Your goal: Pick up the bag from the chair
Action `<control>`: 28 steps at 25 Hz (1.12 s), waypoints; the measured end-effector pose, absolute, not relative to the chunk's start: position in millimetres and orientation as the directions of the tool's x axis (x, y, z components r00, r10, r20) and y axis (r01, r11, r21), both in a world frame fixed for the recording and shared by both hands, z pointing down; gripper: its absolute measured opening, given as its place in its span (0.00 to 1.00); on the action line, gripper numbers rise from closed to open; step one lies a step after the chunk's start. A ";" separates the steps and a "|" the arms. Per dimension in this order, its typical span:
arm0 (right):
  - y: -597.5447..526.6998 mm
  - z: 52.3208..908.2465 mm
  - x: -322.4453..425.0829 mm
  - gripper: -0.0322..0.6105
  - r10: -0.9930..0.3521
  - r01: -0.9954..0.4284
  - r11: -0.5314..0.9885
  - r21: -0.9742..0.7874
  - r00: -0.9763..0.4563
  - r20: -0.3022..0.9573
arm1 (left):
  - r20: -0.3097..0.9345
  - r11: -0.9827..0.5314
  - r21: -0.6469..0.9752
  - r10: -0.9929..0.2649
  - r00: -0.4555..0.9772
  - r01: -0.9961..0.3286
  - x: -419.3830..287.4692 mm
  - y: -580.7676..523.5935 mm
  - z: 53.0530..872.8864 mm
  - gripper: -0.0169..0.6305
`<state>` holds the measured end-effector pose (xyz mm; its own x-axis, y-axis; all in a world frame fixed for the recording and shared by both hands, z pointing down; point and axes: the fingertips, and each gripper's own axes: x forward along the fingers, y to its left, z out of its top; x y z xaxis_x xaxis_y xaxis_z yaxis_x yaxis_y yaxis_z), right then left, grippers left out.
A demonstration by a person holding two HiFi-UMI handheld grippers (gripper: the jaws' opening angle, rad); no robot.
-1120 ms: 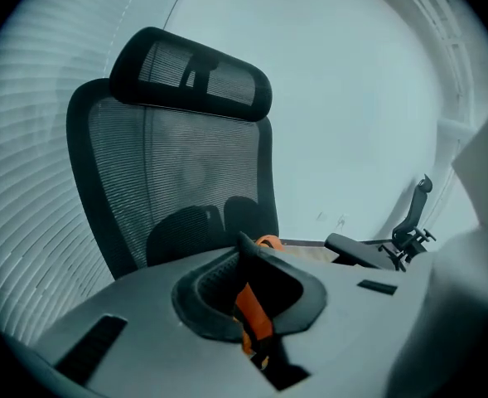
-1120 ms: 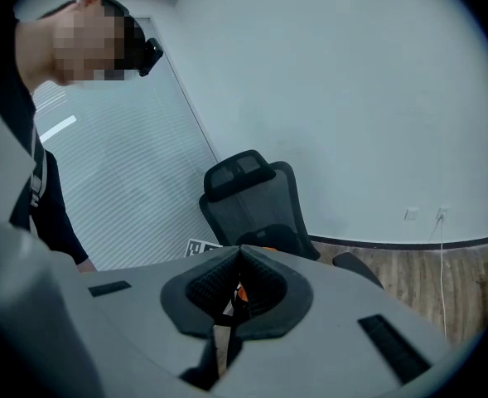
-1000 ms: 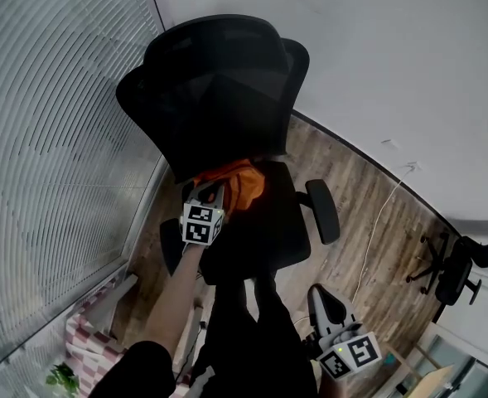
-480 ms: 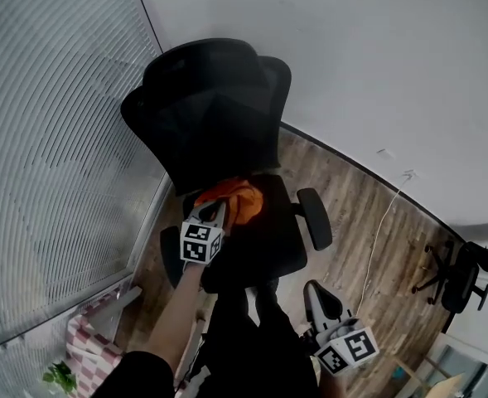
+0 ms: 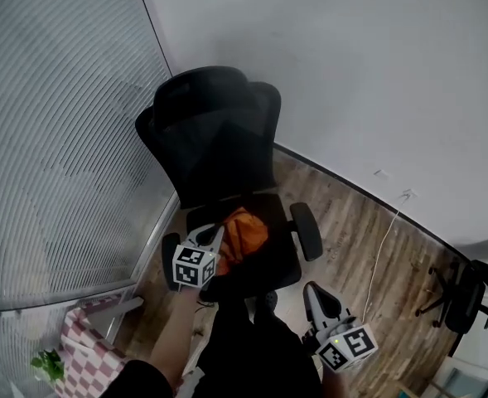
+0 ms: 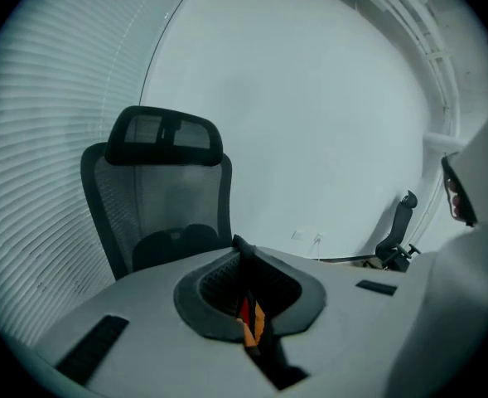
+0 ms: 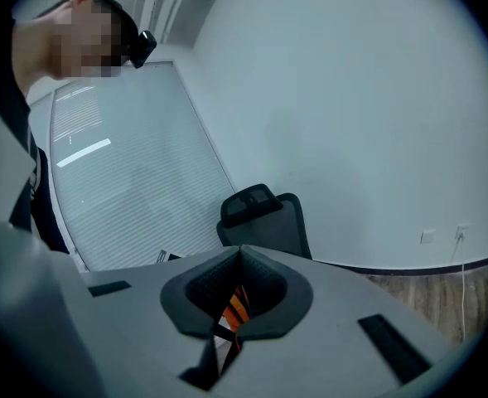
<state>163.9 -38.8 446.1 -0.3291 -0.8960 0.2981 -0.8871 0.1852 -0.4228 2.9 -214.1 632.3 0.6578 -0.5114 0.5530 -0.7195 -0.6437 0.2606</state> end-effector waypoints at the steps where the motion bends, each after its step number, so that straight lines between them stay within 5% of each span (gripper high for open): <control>1: -33.8 444.9 165.9 0.08 -0.892 -0.883 0.201 -0.424 -0.344 0.292 | 0.546 -0.641 0.263 -0.518 0.659 -0.721 4.4 -204.2 625.4 0.08; 16: 9.4 437.5 175.0 0.08 -0.779 -0.773 0.459 -0.438 -0.587 0.220 | 0.377 -0.609 0.249 -0.655 0.654 -0.753 26.1 -64.4 496.6 0.08; 28: 43.1 430.1 157.7 0.08 -0.802 -0.786 0.436 -0.439 -0.561 0.207 | 0.262 -0.635 0.261 -0.679 0.686 -0.727 5.0 12.2 432.8 0.08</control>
<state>157.7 43.1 430.1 -0.5605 -0.8020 0.2066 -0.7857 0.4361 -0.4387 5.0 12.2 432.8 0.6863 -0.6785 0.2620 -0.7272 -0.6349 0.2609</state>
